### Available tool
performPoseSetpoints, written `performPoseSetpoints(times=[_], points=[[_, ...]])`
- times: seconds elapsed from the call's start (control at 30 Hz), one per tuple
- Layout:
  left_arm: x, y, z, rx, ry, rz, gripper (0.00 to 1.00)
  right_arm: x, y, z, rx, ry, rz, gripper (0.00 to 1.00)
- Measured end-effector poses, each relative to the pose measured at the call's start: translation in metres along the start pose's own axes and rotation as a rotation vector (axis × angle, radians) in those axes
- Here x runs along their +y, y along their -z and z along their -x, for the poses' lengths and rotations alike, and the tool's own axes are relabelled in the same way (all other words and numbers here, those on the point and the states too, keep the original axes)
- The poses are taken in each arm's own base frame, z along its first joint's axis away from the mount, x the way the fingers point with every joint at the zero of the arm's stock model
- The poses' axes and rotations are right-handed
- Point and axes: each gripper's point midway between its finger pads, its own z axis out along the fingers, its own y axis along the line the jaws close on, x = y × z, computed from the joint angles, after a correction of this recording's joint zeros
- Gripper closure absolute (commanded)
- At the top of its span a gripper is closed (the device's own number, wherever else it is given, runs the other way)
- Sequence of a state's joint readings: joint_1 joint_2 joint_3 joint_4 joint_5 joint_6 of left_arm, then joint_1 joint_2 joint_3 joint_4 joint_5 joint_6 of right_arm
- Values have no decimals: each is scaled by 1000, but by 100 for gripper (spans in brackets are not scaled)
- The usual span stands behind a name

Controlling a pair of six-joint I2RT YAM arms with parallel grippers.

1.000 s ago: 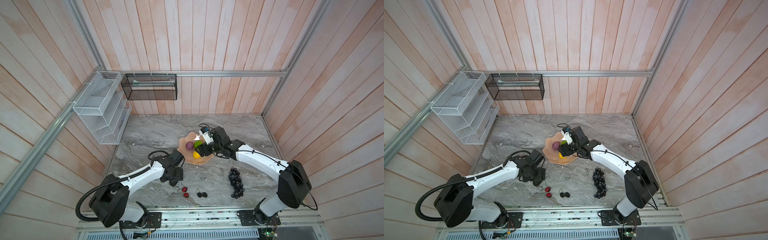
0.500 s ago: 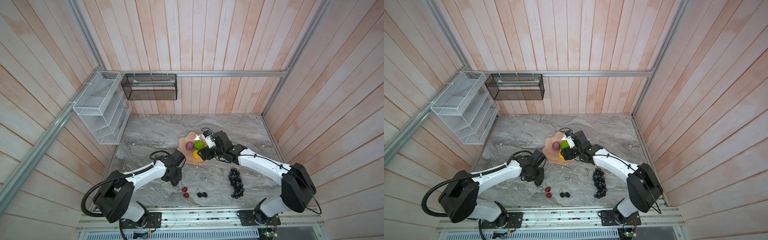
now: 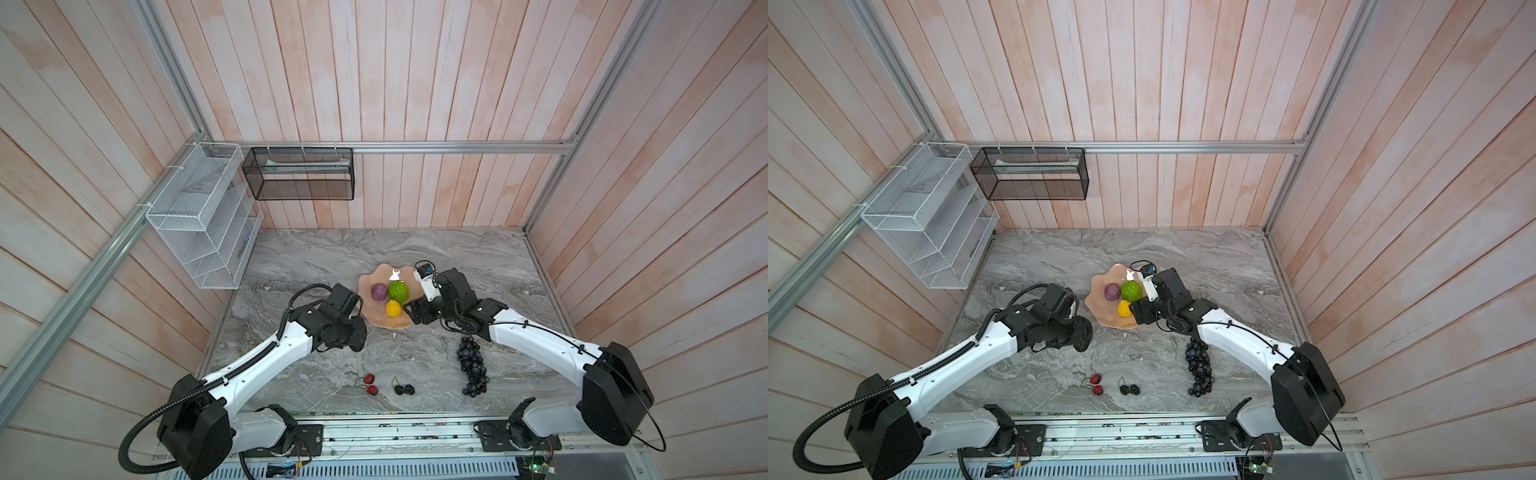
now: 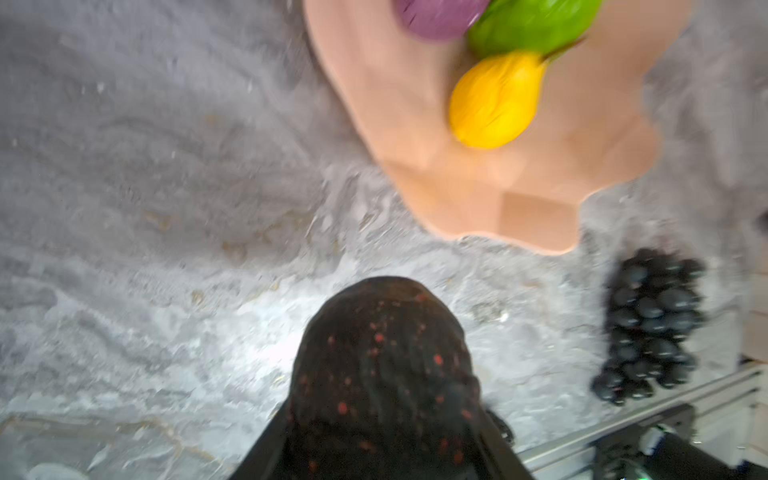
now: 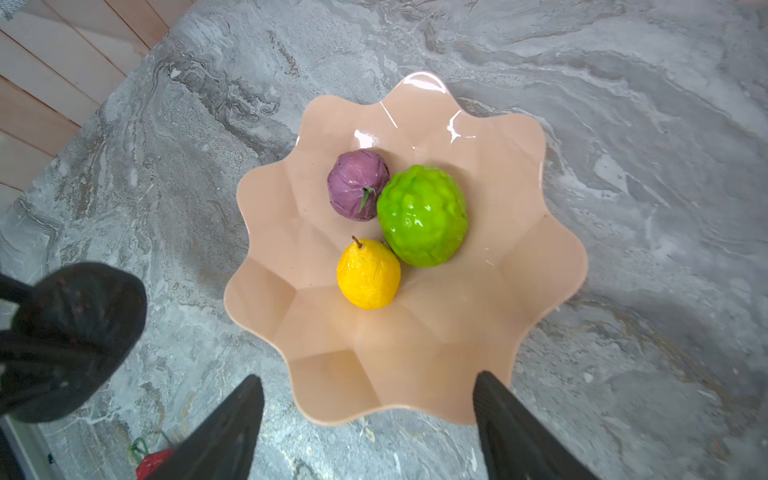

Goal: Place and organize the fake fruits in the fruit bowl
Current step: 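Grasp the dark avocado with the left gripper and carry it over the bowl, then release the avocado into the bowl while the right gripper moves to the grapes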

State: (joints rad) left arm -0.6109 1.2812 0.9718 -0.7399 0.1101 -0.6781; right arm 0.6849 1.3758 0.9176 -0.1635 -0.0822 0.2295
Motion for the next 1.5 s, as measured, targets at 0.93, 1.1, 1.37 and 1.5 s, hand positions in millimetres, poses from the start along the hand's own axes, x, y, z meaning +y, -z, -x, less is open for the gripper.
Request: performPoseSetpoints(times=[0.93, 1.1, 1.37, 1.5], points=[[-26, -104, 100, 18, 77, -52, 58, -32, 13, 1, -49, -58, -52, 21], [-24, -111, 99, 18, 91, -52, 55, -33, 13, 1, -49, -59, -48, 21], [-18, -117, 93, 24, 103, -48, 45, -33, 17, 4, -62, -62, -48, 21], [-14, -120, 88, 35, 114, -40, 40, -34, 17, 4, -62, -63, -49, 21]])
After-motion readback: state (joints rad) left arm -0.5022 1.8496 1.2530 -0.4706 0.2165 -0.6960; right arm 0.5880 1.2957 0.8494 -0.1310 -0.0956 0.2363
